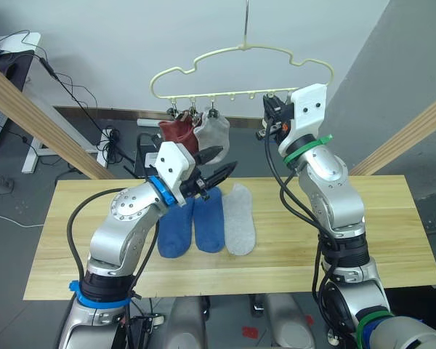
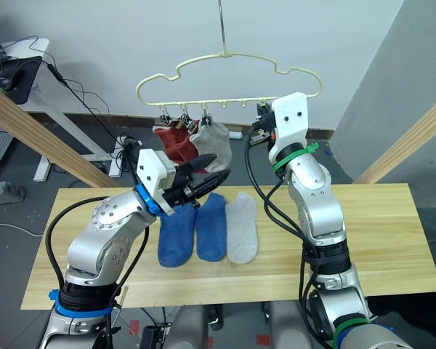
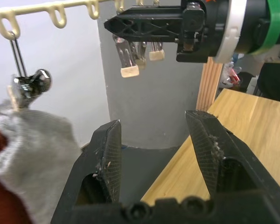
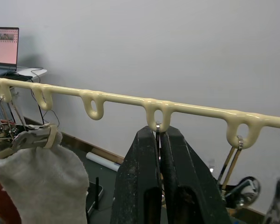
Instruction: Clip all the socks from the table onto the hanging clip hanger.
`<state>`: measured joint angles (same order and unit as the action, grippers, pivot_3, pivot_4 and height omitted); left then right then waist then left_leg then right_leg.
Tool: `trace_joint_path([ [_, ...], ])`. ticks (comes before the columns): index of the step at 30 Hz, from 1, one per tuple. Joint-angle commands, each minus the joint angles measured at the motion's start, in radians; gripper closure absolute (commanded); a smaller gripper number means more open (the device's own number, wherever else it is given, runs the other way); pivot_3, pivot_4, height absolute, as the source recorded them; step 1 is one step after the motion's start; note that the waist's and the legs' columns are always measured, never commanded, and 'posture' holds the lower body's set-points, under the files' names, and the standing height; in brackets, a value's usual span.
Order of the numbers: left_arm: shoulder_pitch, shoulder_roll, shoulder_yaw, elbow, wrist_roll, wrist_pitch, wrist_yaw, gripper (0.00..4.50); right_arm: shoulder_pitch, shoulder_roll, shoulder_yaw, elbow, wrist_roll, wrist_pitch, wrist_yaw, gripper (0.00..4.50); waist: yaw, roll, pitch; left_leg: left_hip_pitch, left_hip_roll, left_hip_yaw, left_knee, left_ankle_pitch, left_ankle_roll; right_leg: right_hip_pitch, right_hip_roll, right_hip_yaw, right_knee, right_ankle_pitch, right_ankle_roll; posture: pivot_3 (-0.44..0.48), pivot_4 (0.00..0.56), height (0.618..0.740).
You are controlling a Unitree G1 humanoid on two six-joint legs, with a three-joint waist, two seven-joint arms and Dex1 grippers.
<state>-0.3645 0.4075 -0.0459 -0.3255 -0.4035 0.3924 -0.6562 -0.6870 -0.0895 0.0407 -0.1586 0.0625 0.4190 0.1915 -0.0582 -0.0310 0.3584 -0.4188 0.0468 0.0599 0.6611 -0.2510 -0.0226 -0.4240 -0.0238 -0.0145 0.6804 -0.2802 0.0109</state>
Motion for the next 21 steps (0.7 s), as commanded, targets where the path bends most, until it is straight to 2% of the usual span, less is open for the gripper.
trace_joint_path([
  [1, 0.058, -0.009, -0.071, -0.037, 0.082, -0.001, 0.054, 1.9, -0.014, 0.002, -0.007, -0.028, 0.011, -0.028, -0.001, 4.49, 0.0, 0.0, 0.0, 0.0, 0.0, 0.0, 0.0, 0.0, 0.0, 0.0, 0.0, 0.0, 0.0, 0.0, 0.0, -0.114, 0.35, 0.74],
  [4, 0.096, -0.039, -0.136, -0.004, 0.158, 0.016, 0.12, 1.2, -0.014, -0.001, -0.011, -0.031, 0.012, -0.025, 0.0, 4.5, 0.001, 0.0, 0.0, 0.0, 0.0, 0.0, 0.0, 0.0, 0.0, 0.0, 0.0, 0.0, 0.0, 0.0, 0.0, -0.113, 0.356, 0.74],
  [8, 0.103, -0.181, -0.219, 0.143, 0.275, 0.035, 0.286, 0.03, -0.015, -0.003, -0.01, -0.032, 0.013, -0.018, 0.002, 4.5, 0.001, 0.0, 0.0, 0.0, 0.0, 0.0, 0.001, 0.0, 0.001, 0.0, 0.0, 0.0, 0.001, 0.0, 0.0, -0.125, 0.362, 0.74],
  [14, 0.059, -0.327, -0.263, 0.347, 0.367, 0.057, 0.402, 0.03, -0.008, -0.006, -0.005, -0.046, 0.014, 0.001, 0.008, 4.5, -0.002, 0.0, 0.0, 0.0, 0.0, 0.0, 0.0, -0.002, 0.004, 0.0, 0.0, 0.0, 0.001, 0.0, 0.0, -0.144, 0.371, 0.74],
  [21, 0.006, -0.393, -0.24, 0.479, 0.405, 0.04, 0.456, 0.03, 0.001, -0.009, 0.0, -0.062, 0.019, 0.022, 0.009, 4.5, -0.003, 0.0, 0.0, 0.0, 0.0, 0.0, 0.0, -0.002, 0.004, 0.0, 0.0, 0.0, 0.0, 0.0, 0.0, -0.158, 0.381, 0.74],
])
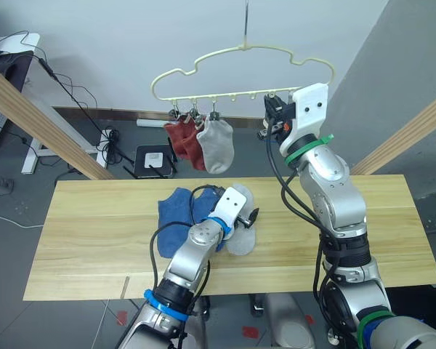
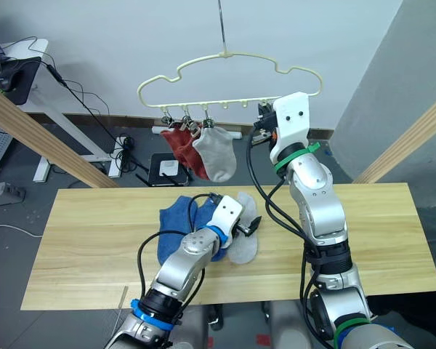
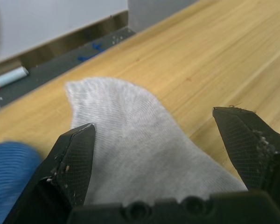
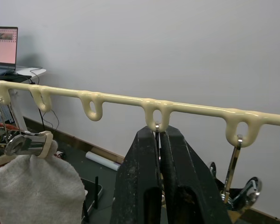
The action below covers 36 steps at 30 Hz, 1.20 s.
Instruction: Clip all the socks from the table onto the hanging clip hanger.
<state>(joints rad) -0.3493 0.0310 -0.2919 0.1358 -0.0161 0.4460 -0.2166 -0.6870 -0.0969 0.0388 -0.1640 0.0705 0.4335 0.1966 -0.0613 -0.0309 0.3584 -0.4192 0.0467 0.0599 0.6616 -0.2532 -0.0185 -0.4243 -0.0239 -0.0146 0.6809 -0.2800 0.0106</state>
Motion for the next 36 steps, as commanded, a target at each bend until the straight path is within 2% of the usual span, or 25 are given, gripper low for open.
trace_joint_path([
  [1, -0.012, -0.017, 0.004, 0.029, 0.018, -0.007, 0.013, 0.03, 0.002, -0.001, 0.002, -0.059, 0.012, 0.01, 0.003, 4.5, 0.0, 0.0, 0.0, 0.0, 0.0, 0.0, 0.0, 0.0, 0.0, 0.0, 0.0, 0.0, 0.0, 0.0, 0.0, -0.16, 0.382, 0.74],
  [3, -0.012, -0.016, 0.011, 0.046, 0.029, -0.015, 0.025, 0.03, 0.002, -0.001, 0.002, -0.061, 0.013, 0.015, 0.003, 4.5, -0.001, 0.0, 0.0, 0.0, 0.0, 0.0, 0.0, 0.0, 0.0, 0.0, 0.0, 0.0, 0.0, 0.0, 0.0, -0.16, 0.382, 0.74],
  [6, -0.007, -0.011, 0.022, 0.056, 0.038, -0.011, 0.032, 0.56, 0.004, 0.0, 0.001, -0.065, 0.015, 0.02, 0.002, 4.5, -0.001, 0.0, 0.0, 0.0, 0.0, 0.0, 0.0, 0.0, -0.001, 0.0, 0.0, 0.0, 0.0, 0.0, 0.0, -0.162, 0.383, 0.74],
  [19, 0.032, 0.041, 0.036, 0.043, 0.03, 0.003, -0.046, 4.43, 0.021, -0.004, -0.006, -0.088, 0.025, 0.045, -0.001, 4.5, -0.005, 0.0, 0.0, 0.001, 0.0, 0.0, 0.0, 0.001, -0.003, 0.0, 0.0, 0.0, 0.0, 0.0, 0.0, -0.17, 0.386, 0.74],
  [27, 0.082, 0.104, 0.028, -0.08, 0.044, -0.186, -0.11, 4.49, 0.037, -0.016, -0.007, -0.103, 0.027, 0.05, 0.002, 4.5, -0.013, 0.0, 0.0, 0.001, 0.0, 0.0, -0.001, 0.002, -0.003, 0.0, 0.0, 0.0, 0.0, 0.0, 0.0, -0.175, 0.391, 0.74],
  [32, 0.13, 0.174, 0.012, -0.177, 0.076, -0.388, -0.153, 4.49, 0.038, -0.021, -0.004, -0.105, 0.029, 0.047, 0.0, 4.5, -0.016, 0.0, 0.0, 0.001, 0.0, 0.0, -0.001, 0.001, -0.002, 0.0, 0.0, 0.0, -0.001, 0.0, 0.0, -0.174, 0.389, 0.74],
  [36, 0.139, 0.222, 0.014, -0.186, 0.092, -0.583, -0.183, 4.49, 0.036, -0.022, -0.005, -0.108, 0.035, 0.047, 0.0, 4.5, -0.018, 0.0, 0.0, 0.001, 0.0, 0.0, -0.001, 0.0, 0.0, 0.0, 0.0, 0.0, -0.001, 0.0, 0.0, -0.174, 0.388, 0.74],
])
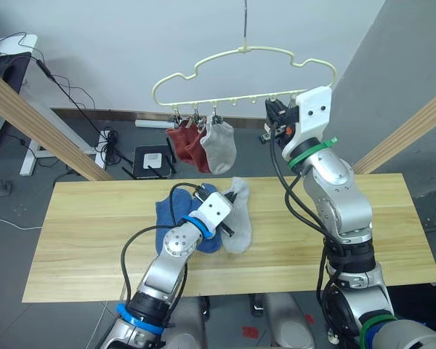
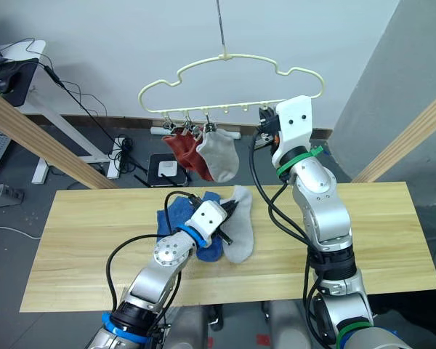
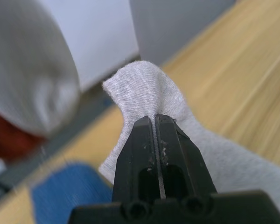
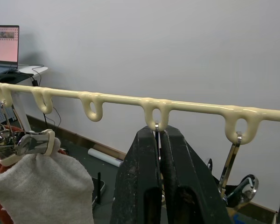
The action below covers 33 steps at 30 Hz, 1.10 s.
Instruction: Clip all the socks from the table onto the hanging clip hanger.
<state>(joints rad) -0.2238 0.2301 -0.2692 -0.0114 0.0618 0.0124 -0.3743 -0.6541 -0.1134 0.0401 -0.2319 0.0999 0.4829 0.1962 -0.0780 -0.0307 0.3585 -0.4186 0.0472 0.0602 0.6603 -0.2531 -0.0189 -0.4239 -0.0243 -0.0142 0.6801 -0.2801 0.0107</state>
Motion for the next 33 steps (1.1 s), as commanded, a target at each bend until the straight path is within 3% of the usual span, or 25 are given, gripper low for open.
trace_joint_path([
  [1, 0.012, 0.035, -0.008, -0.032, 0.018, -0.199, -0.035, 4.49, 0.002, -0.006, -0.007, -0.042, 0.007, -0.002, 0.001, 4.5, -0.002, 0.0, 0.0, 0.0, 0.0, 0.0, 0.0, 0.0, 0.0, 0.0, 0.0, 0.0, 0.0, 0.0, 0.0, -0.174, 0.388, 0.74],
  [10, -0.073, 0.062, 0.015, 0.081, 0.037, -0.389, -0.046, 4.49, 0.003, 0.003, -0.007, -0.069, 0.031, 0.017, 0.009, 4.5, -0.005, 0.0, 0.0, 0.0, 0.0, 0.0, 0.0, -0.001, 0.002, 0.0, 0.0, 0.0, 0.0, 0.0, 0.0, -0.178, 0.387, 0.74],
  [21, -0.279, -0.039, 0.039, 0.219, -0.173, -0.269, -0.234, 4.49, 0.002, 0.014, -0.013, -0.102, 0.091, 0.056, 0.028, 4.5, -0.006, 0.0, 0.0, -0.001, 0.0, 0.0, 0.0, -0.001, 0.002, -0.001, 0.0, -0.001, -0.001, 0.0, 0.0, -0.183, 0.388, 0.74],
  [33, -0.362, -0.054, 0.111, 0.31, -0.208, -0.244, -0.282, 4.49, 0.006, 0.013, -0.02, -0.121, 0.128, 0.097, 0.024, 4.5, -0.009, 0.001, 0.001, -0.001, 0.0, 0.001, 0.0, 0.0, -0.001, -0.001, 0.0, -0.001, -0.001, 0.0, 0.0, -0.182, 0.398, 0.74],
])
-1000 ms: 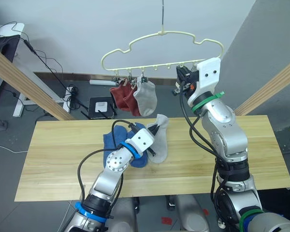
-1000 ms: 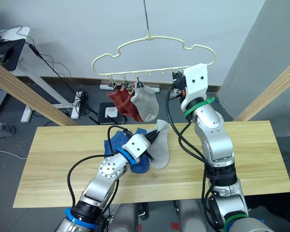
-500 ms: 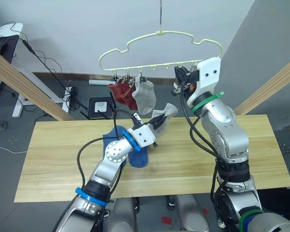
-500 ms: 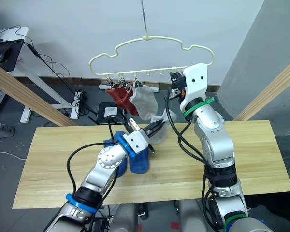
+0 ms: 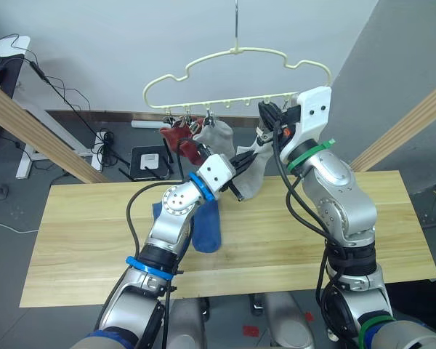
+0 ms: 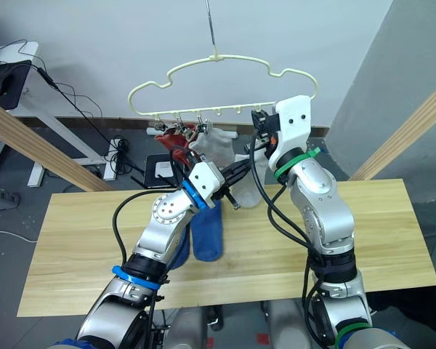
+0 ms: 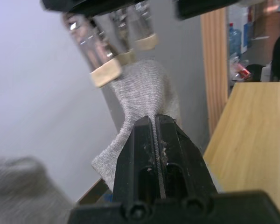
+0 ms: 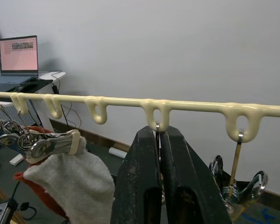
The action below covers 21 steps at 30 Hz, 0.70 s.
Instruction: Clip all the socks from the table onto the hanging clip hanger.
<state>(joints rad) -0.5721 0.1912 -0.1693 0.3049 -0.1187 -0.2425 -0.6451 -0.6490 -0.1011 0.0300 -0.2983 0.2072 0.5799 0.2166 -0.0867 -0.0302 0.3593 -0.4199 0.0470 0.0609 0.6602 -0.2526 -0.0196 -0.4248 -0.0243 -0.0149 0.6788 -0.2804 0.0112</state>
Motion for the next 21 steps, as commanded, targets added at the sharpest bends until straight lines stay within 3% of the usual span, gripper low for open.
trace_joint_path([
  [1, -0.018, -0.019, 0.013, -0.003, -0.03, 0.014, -0.015, 4.49, 0.0, 0.0, -0.01, -0.056, 0.024, 0.002, 0.003, 4.5, 0.0, 0.0, 0.0, 0.0, 0.0, 0.0, 0.0, 0.0, 0.0, 0.0, 0.0, 0.0, 0.0, 0.0, 0.0, -0.182, 0.398, 0.74],
  [21, -0.034, -0.049, 0.052, 0.025, -0.044, -0.02, -0.047, 4.49, 0.005, -0.006, -0.014, -0.044, 0.044, 0.016, 0.006, 4.5, 0.0, 0.0, 0.001, 0.0, 0.0, 0.0, 0.0, 0.0, -0.001, 0.0, 0.0, 0.0, 0.0, 0.0, 0.0, -0.177, 0.395, 0.74],
])
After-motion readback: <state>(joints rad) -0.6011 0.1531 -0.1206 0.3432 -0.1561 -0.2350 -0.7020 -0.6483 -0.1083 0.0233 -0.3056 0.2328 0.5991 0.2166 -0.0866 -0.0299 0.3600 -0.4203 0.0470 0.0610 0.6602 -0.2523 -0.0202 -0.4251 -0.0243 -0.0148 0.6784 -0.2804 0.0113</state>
